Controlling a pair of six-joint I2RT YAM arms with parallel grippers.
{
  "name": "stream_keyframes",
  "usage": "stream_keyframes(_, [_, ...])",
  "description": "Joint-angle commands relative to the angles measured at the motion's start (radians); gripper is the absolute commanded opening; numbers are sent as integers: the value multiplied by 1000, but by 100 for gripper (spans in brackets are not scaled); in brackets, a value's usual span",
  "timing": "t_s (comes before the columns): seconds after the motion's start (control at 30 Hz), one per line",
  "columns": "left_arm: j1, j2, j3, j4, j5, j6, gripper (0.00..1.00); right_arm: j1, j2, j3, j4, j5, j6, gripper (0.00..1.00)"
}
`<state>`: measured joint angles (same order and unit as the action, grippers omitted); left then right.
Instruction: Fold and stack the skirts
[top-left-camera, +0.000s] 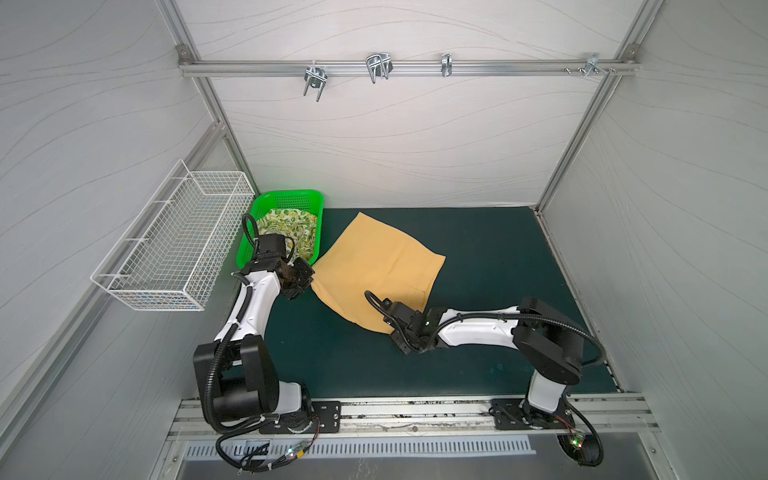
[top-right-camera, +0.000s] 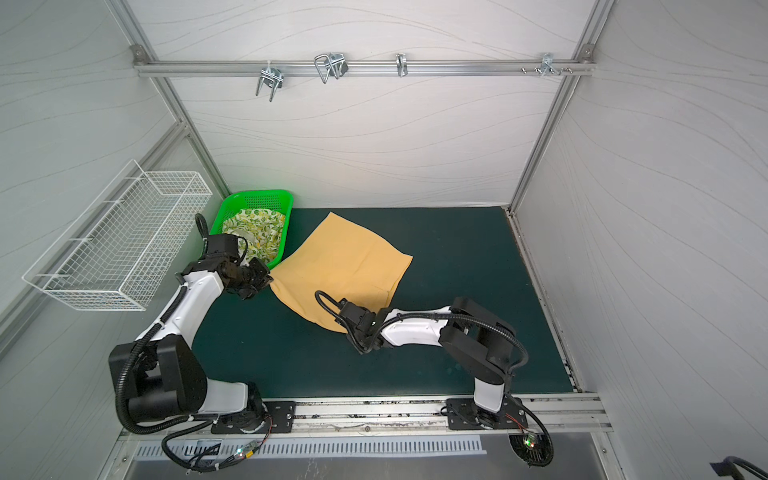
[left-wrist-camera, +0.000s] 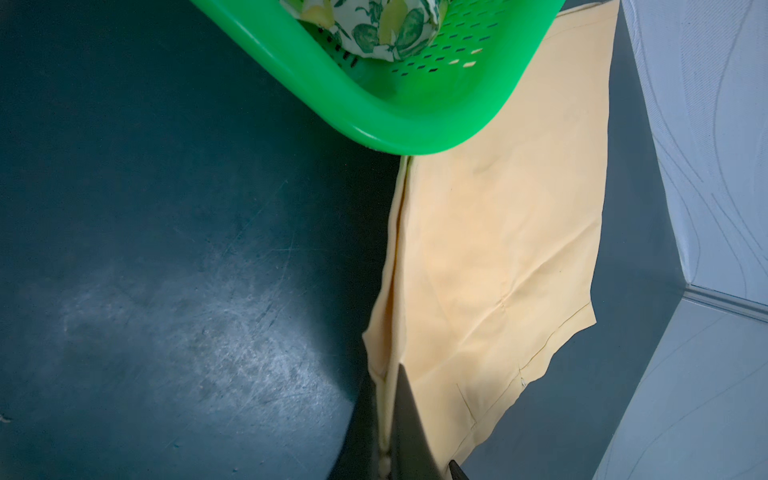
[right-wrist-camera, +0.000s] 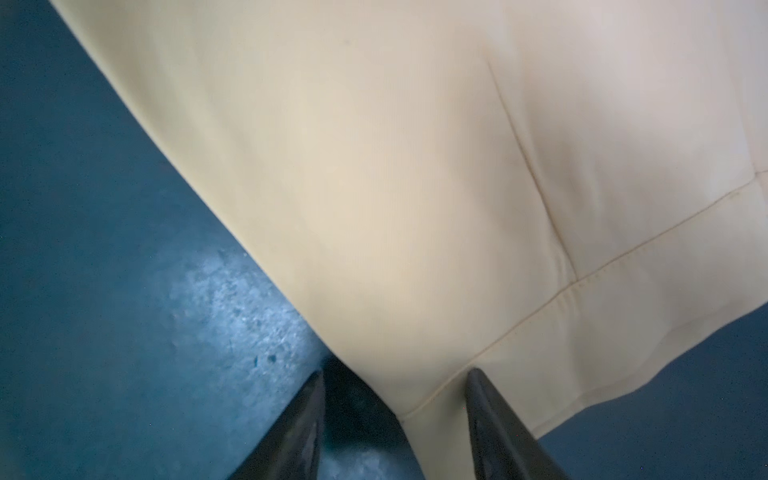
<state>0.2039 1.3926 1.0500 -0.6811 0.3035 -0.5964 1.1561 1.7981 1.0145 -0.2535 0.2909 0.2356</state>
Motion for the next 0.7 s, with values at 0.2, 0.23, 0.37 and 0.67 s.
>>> stream_keyframes(0.2, [23,26,84,-11,11,33,0,-90,37,-63,-57,-85,56,39])
stream_keyframes(0.23, [24,31,88,-11,11,33,0,-97,39,-65,-57,-98,57,37])
stream_keyframes(0.37, [26,43,107,-17,16,38,0,-105,56,-67,-57,-117,56,24])
stream_keyframes(0.67, [30,48,139,-41,12,59,0,-91,-12,-82,-61,-194,58,2])
